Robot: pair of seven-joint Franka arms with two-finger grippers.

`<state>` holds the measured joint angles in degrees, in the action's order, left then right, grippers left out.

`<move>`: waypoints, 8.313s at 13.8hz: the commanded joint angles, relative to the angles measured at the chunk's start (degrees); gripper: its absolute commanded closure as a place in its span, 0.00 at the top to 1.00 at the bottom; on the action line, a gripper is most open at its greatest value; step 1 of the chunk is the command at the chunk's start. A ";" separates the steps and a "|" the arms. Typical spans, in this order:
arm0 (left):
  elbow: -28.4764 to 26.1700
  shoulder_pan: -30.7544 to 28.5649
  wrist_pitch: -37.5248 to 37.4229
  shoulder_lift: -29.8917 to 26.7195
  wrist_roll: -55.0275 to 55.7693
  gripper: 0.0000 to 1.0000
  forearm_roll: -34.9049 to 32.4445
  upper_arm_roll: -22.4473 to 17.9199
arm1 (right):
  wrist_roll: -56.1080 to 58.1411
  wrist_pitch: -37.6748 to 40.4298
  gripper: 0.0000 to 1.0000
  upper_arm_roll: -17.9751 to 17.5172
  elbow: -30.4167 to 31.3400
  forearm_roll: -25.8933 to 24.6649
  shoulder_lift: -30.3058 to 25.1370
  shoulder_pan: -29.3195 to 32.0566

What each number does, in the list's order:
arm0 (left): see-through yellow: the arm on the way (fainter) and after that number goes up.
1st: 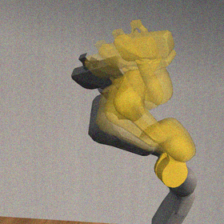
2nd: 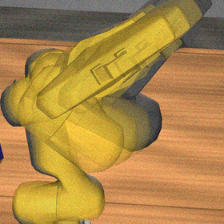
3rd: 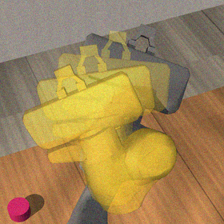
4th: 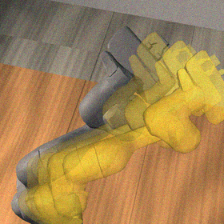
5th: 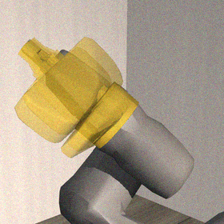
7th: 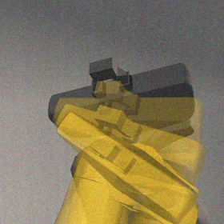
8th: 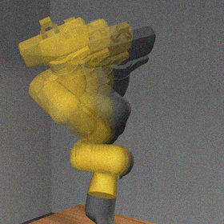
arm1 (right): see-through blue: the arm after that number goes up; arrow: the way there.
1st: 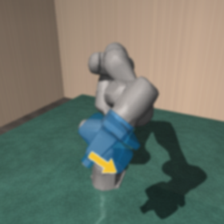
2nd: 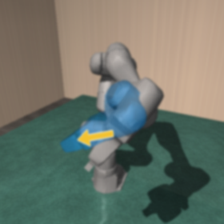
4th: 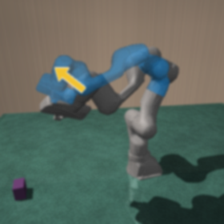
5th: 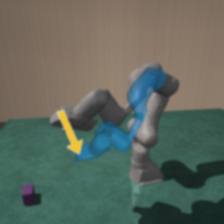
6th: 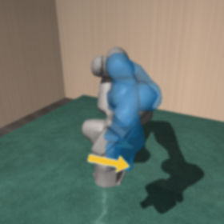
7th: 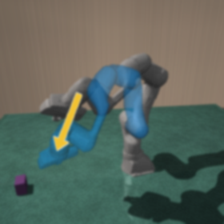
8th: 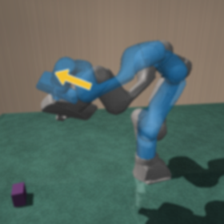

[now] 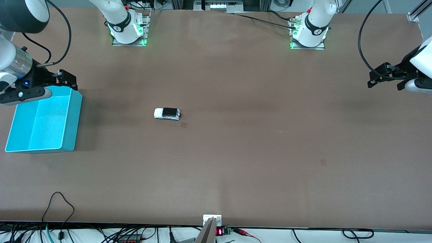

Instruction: Wind and store white jeep toy

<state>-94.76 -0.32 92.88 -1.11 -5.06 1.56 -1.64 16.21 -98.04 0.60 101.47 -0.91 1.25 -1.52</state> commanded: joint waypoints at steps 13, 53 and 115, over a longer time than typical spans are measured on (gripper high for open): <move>8.27 -0.21 -5.96 4.19 0.49 1.00 -0.24 0.41 | 35.11 -22.07 1.00 -0.68 9.42 2.75 13.86 -17.18; 8.45 -0.21 -5.61 4.28 0.22 1.00 -0.15 0.41 | 16.04 -28.60 0.00 31.74 13.57 1.00 10.08 -21.88; 8.27 -0.21 -5.61 4.89 -0.04 1.00 -0.41 0.59 | -22.98 5.41 1.00 -5.61 -4.00 -2.52 -4.42 1.08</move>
<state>-88.12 -0.34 88.16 2.91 -4.95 1.28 -1.23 -4.84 -92.62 -3.99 97.68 -1.46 -2.03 -0.34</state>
